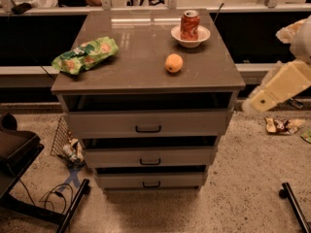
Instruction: Pick coke can from paper bowl and place on counter
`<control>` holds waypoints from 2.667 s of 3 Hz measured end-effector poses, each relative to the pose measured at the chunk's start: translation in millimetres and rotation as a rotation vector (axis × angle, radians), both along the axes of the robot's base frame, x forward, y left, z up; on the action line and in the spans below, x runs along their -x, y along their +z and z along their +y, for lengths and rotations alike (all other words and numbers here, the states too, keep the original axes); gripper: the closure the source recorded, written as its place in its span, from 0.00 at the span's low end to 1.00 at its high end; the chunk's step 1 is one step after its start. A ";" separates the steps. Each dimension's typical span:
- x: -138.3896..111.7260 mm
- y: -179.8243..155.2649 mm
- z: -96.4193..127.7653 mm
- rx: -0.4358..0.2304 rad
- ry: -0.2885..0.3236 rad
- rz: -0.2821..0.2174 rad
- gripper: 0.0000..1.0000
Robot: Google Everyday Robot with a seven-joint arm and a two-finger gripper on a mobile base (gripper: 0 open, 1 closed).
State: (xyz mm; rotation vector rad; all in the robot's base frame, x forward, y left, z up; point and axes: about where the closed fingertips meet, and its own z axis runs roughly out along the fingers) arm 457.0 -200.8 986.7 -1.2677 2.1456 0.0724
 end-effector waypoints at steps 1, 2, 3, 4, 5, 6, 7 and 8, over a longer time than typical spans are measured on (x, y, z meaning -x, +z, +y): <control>-21.5 -10.8 6.5 -0.181 -0.063 -0.057 0.00; -62.6 -7.0 19.2 -0.341 -0.097 -0.159 0.00; -104.0 7.6 20.3 -0.453 -0.151 -0.278 0.00; -118.9 22.5 12.0 -0.466 -0.198 -0.354 0.00; -118.8 22.8 12.1 -0.465 -0.198 -0.355 0.00; -140.8 24.9 27.4 -0.508 -0.206 -0.375 0.00; -186.8 25.6 51.1 -0.587 -0.216 -0.413 0.00; -238.4 21.2 68.8 -0.640 -0.233 -0.417 0.00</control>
Offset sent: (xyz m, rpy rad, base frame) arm 0.1637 -0.0040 0.0472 0.5731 -0.5524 -0.2754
